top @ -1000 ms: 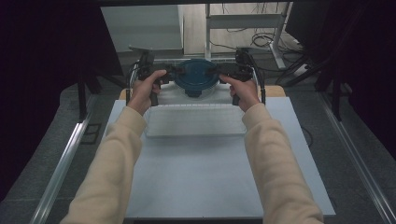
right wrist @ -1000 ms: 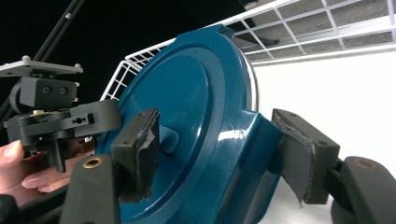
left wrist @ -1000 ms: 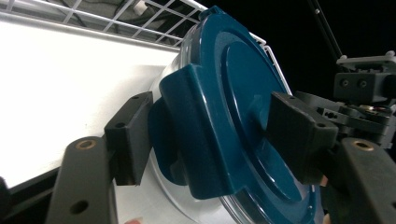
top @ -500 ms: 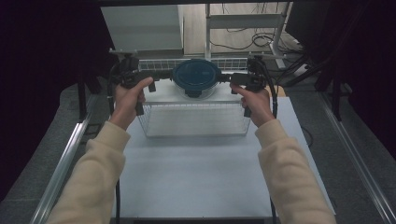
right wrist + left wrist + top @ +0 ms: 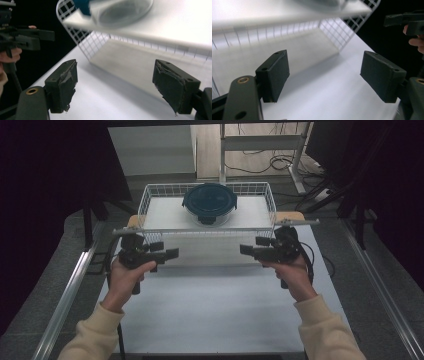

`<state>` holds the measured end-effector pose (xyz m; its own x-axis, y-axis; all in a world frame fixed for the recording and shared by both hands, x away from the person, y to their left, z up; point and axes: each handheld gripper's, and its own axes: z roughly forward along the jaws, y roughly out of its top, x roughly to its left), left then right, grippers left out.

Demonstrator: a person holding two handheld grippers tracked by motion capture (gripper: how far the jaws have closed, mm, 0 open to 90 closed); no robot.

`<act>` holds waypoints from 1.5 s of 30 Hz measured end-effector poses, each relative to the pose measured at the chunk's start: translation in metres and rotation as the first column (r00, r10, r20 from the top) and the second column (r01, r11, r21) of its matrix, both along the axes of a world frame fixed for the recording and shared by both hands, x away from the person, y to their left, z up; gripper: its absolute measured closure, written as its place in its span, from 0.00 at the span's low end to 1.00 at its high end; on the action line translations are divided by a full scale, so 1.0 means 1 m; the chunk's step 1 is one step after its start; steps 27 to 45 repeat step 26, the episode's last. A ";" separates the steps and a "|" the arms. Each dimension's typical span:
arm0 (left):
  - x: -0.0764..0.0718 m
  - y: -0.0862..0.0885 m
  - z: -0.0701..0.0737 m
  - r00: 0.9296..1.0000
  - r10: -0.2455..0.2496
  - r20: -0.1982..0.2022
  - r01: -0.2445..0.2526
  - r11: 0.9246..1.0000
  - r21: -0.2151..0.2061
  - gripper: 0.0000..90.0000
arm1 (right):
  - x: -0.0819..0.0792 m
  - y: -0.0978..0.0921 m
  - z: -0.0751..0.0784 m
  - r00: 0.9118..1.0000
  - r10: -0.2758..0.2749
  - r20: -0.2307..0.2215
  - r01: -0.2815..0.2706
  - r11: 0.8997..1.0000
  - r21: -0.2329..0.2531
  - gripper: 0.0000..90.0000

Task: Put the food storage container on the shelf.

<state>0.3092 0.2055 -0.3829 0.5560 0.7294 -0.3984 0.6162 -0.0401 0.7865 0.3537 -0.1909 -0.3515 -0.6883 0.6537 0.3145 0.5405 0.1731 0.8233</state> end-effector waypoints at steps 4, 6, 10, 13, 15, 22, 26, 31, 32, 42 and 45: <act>-0.023 0.003 -0.025 1.000 -0.024 -0.019 0.025 0.999 0.035 0.25 | -0.023 -0.006 -0.026 1.000 0.007 0.012 -0.006 0.996 -0.088 0.22; -0.033 0.002 -0.036 0.999 -0.042 -0.032 0.045 0.996 0.075 0.25 | -0.032 -0.008 -0.042 1.000 0.012 -0.009 -0.013 0.993 -0.118 0.22; -0.045 -0.003 -0.058 0.996 -0.060 -0.067 0.068 0.990 0.126 0.25 | -0.045 -0.011 -0.072 0.999 0.015 -0.052 -0.024 0.986 -0.165 0.22; -0.051 -0.004 -0.068 0.995 -0.057 -0.077 0.067 0.989 0.129 0.25 | -0.051 -0.014 -0.087 0.997 0.010 -0.071 -0.022 0.985 -0.172 0.22; -0.053 -0.004 -0.074 0.995 -0.053 -0.084 0.064 0.990 0.126 0.25 | -0.051 -0.016 -0.095 0.997 0.009 -0.078 -0.022 0.985 -0.172 0.23; -0.056 -0.006 -0.080 0.997 -0.031 -0.077 0.042 0.989 0.145 0.25 | -0.054 -0.024 -0.102 0.998 0.006 -0.069 -0.018 0.984 -0.176 0.22; -0.058 -0.004 -0.084 0.998 -0.015 -0.064 0.025 0.987 0.158 0.25 | -0.058 -0.031 -0.104 1.000 -0.011 -0.028 0.006 0.985 -0.175 0.20; -0.058 -0.004 -0.084 0.998 -0.015 -0.064 0.025 0.987 0.158 0.25 | -0.058 -0.031 -0.104 1.000 -0.011 -0.028 0.006 0.985 -0.175 0.20; -0.058 -0.004 -0.084 0.998 -0.015 -0.064 0.025 0.987 0.158 0.25 | -0.058 -0.031 -0.104 1.000 -0.011 -0.028 0.006 0.985 -0.175 0.20; -0.058 -0.004 -0.084 0.998 -0.015 -0.064 0.025 0.987 0.158 0.25 | -0.058 -0.031 -0.104 1.000 -0.011 -0.028 0.006 0.985 -0.175 0.20; -0.058 -0.004 -0.084 0.998 -0.015 -0.064 0.025 0.987 0.158 0.25 | -0.058 -0.031 -0.104 1.000 -0.011 -0.028 0.006 0.985 -0.175 0.20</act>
